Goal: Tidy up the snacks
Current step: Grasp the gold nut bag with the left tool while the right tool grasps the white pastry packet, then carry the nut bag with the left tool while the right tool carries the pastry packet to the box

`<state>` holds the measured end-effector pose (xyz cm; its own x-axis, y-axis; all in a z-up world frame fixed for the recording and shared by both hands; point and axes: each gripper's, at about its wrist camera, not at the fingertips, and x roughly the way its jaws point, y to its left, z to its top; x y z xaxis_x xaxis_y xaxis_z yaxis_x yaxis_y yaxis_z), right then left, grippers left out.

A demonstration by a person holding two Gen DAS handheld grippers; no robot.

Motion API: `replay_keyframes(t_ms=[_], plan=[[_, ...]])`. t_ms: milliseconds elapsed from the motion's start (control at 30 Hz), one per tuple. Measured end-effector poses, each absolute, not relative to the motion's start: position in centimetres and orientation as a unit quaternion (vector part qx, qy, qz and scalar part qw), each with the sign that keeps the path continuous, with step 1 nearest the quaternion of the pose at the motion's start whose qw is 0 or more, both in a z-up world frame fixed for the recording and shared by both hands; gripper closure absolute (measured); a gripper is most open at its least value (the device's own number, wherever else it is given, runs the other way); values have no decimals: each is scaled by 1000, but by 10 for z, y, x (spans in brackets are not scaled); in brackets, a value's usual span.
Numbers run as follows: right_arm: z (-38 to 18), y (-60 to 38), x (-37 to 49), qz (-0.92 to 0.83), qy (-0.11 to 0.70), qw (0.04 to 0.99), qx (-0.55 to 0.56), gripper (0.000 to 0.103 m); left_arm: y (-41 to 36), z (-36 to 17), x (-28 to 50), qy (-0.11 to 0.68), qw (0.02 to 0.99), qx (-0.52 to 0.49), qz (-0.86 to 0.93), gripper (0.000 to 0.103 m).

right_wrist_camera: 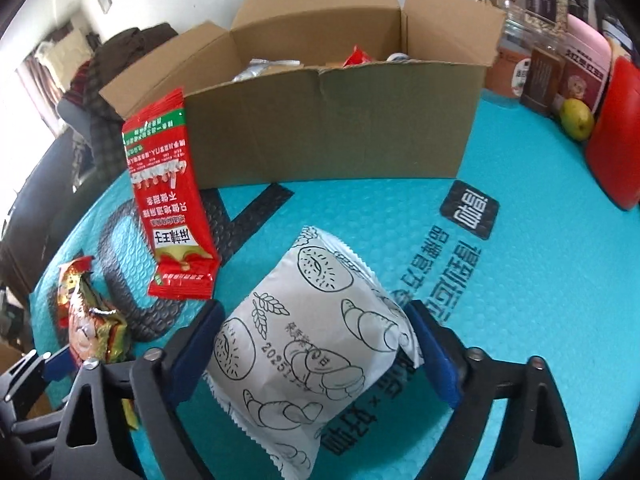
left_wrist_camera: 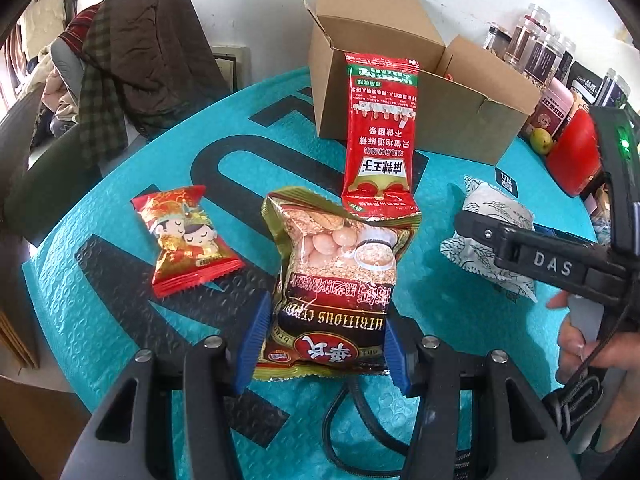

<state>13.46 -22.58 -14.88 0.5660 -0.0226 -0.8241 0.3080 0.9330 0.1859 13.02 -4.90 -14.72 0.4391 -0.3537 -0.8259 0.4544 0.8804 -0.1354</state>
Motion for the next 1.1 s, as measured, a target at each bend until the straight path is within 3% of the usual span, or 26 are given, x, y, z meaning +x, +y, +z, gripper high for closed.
replay_keyframes(t_ms=[200,1100], plan=[[-146,-226,109,-80,452,873,164,28,-50,-146,120,476,845,52,-240,51],[-146,-215,-4,43,488,867,93,26,-84,-145,51,495,815,88,-289,51]])
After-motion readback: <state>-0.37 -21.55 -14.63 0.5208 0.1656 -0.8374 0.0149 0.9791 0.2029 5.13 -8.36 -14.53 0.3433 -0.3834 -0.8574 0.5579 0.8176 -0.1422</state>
